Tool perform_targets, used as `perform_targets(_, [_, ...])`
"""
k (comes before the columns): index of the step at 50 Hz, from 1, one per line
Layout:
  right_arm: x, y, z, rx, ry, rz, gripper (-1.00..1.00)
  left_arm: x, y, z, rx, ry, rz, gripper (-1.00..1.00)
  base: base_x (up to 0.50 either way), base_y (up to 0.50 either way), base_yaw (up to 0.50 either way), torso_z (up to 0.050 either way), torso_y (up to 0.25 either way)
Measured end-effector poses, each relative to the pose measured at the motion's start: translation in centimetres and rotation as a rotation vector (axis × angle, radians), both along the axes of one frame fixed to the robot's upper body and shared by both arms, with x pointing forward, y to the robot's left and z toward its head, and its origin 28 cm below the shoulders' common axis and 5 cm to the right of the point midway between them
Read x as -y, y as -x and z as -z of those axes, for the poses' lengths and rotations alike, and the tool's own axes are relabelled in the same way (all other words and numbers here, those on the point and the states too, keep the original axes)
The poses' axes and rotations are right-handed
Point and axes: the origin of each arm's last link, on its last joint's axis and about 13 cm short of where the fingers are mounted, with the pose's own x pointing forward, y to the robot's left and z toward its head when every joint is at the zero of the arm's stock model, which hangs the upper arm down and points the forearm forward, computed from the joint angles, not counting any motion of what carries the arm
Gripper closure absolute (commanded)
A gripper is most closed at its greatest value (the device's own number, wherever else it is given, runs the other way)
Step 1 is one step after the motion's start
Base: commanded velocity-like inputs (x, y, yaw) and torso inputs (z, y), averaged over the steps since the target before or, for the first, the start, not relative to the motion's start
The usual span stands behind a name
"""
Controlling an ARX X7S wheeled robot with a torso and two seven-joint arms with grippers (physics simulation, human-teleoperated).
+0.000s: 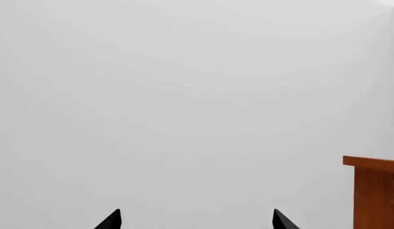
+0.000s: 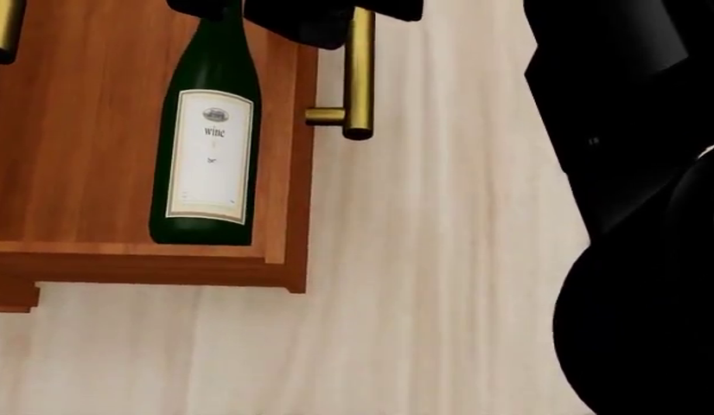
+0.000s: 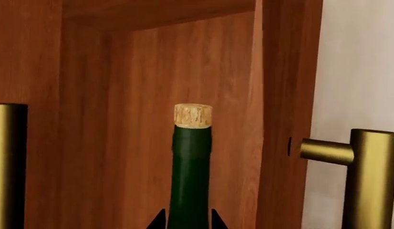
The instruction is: Put the wine bottle in the bottom drawer of the cabinet.
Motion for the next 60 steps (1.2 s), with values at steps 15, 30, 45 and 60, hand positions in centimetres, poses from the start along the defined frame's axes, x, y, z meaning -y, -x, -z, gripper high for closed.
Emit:
perform_targets(15, [-0.4,-0.6,0.9,0.033,-0.038,-0.019,1.00,0.0,0.0,0.0,0.003,-0.003,0.007,-1.00,0.00,0.00,0.00,0.000,-0.010])
perform_targets(30, [-0.6,-1.0,1.5,0.066,-0.049,-0.039,1.00,0.1,0.0,0.0,0.006,-0.004,0.013,-1.00,0.01,0.00,0.00,0.000,-0.012])
perform_targets(45, [-0.6,-1.1,1.5,0.054,-0.068,-0.031,1.00,0.0,0.0,0.0,0.010,0.001,0.015,-1.00,0.00,0.00,0.00,0.000,-0.010])
perform_targets(60, [-1.0,-0.7,0.8,0.035,-0.153,-0.078,-1.00,0.0,0.0,0.0,0.011,0.004,0.017,-1.00,0.00,0.00,0.00,0.000,-0.007])
